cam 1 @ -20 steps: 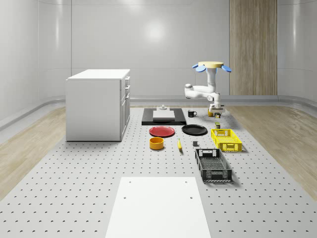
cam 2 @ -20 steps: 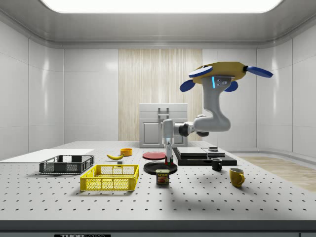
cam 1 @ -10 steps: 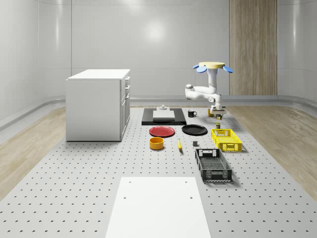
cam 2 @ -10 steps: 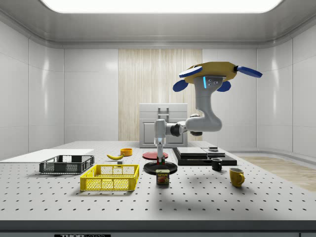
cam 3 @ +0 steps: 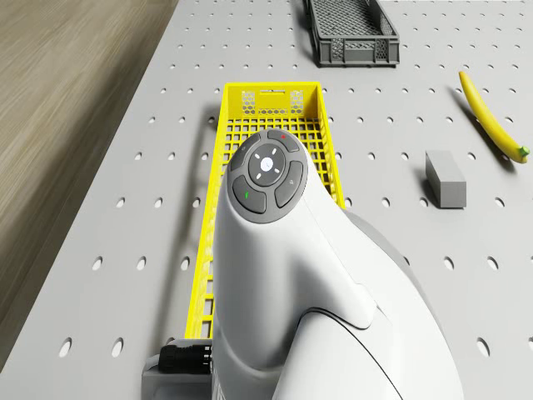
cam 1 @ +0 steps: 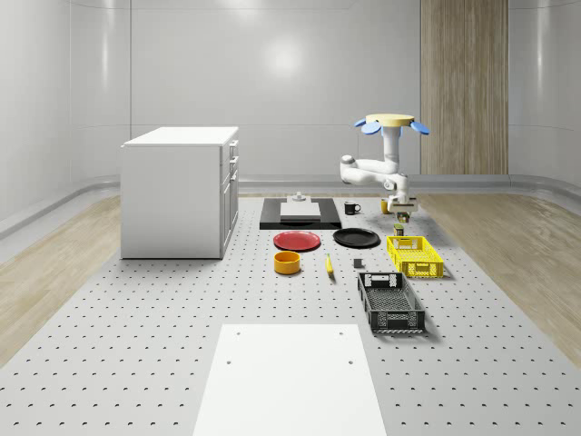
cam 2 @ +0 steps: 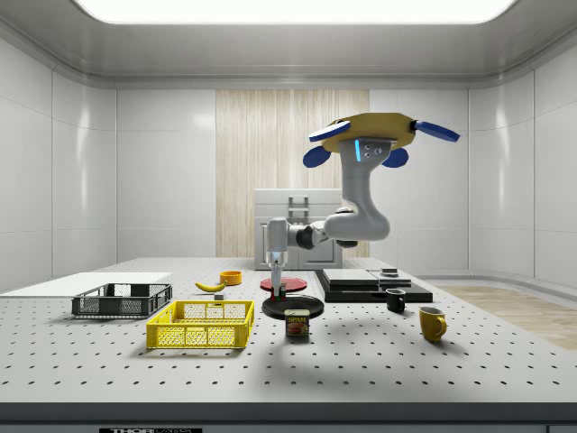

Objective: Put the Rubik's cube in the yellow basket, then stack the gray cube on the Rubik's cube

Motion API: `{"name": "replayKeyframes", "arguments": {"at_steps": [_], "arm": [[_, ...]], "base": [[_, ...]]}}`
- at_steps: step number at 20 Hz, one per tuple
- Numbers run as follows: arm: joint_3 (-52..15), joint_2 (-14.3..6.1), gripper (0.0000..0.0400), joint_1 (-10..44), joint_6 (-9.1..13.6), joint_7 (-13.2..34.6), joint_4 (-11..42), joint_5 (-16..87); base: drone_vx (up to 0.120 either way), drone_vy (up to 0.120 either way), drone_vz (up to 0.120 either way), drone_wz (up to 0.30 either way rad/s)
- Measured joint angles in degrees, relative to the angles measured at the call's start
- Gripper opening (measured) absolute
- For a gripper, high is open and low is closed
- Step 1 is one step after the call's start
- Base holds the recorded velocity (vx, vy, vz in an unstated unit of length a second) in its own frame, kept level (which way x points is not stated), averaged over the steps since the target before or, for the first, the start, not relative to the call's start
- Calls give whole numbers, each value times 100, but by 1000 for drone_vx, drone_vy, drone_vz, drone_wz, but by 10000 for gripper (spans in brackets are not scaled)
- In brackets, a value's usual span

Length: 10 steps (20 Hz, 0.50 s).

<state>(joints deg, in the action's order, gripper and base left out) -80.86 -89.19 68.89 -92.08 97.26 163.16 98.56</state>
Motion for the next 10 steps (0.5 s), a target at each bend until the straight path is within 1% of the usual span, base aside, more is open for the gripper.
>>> {"name": "replayKeyframes", "arguments": {"at_steps": [10], "arm": [[-7,-62,321,10,-58,7,-2,-25]], "base": [[120,0,0,0]]}}
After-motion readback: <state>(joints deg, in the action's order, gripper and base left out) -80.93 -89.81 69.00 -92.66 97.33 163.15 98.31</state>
